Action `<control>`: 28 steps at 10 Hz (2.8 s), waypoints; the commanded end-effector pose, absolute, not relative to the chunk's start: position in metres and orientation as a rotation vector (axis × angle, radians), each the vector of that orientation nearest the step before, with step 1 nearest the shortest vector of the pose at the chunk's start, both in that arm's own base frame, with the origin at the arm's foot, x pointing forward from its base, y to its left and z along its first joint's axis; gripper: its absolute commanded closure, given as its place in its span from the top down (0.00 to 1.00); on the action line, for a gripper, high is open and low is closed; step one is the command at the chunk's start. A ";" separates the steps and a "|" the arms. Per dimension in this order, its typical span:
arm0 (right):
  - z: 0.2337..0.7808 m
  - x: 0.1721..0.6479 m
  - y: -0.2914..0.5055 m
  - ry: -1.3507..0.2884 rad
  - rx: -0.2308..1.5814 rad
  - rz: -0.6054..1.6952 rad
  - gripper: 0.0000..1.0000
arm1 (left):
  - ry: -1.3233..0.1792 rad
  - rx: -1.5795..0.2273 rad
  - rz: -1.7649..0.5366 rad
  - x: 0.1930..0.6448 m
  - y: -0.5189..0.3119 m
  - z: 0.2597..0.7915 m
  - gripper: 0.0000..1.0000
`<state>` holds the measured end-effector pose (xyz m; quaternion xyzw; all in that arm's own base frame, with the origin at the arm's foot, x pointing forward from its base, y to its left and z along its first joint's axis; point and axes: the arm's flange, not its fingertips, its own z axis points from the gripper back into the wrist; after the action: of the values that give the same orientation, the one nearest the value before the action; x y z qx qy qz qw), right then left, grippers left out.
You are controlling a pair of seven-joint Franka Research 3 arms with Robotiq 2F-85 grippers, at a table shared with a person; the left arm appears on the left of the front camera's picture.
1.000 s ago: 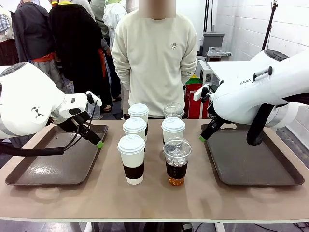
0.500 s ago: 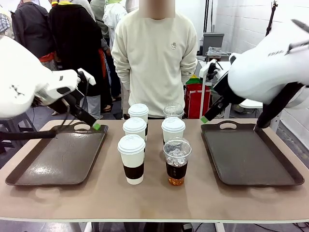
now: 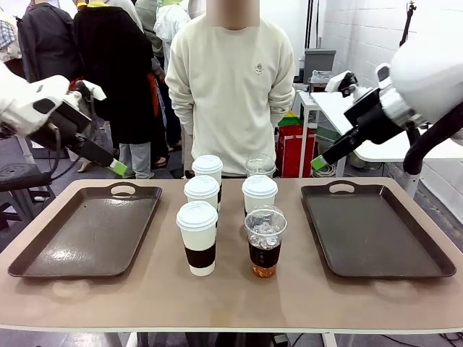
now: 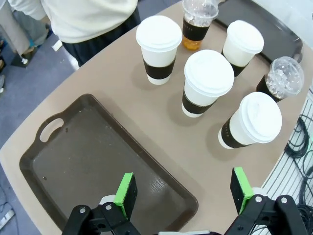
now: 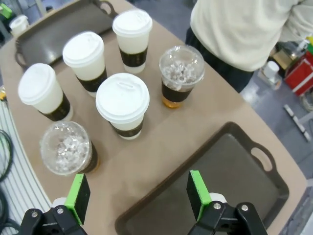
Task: Distribute the coffee onto the tray.
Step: Pick up one iced Americano and place it on the right Handle tray.
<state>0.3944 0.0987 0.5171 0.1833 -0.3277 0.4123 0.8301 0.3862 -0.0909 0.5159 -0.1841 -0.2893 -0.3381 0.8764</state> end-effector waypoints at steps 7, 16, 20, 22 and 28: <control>0.500 0.402 0.063 -0.772 0.543 0.842 1.00 | -0.758 -0.556 -0.662 0.389 -0.062 0.493 1.00; 0.510 0.413 0.058 -0.782 0.520 0.837 1.00 | -0.725 -0.524 -0.622 0.384 -0.058 0.504 1.00; 0.508 0.464 0.061 -0.781 0.463 0.791 1.00 | -0.725 -0.524 -0.622 0.384 -0.058 0.504 1.00; 0.511 0.497 0.062 -0.843 0.452 0.878 1.00 | -0.725 -0.524 -0.622 0.384 -0.058 0.504 1.00; 0.493 0.534 0.050 -0.884 0.641 0.901 1.00 | -0.725 -0.524 -0.622 0.384 -0.058 0.504 1.00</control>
<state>0.5265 0.0514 0.4954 0.2924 -0.4035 0.4227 0.7569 0.3834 -0.0575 0.5047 -0.2425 -0.3469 -0.2986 0.8554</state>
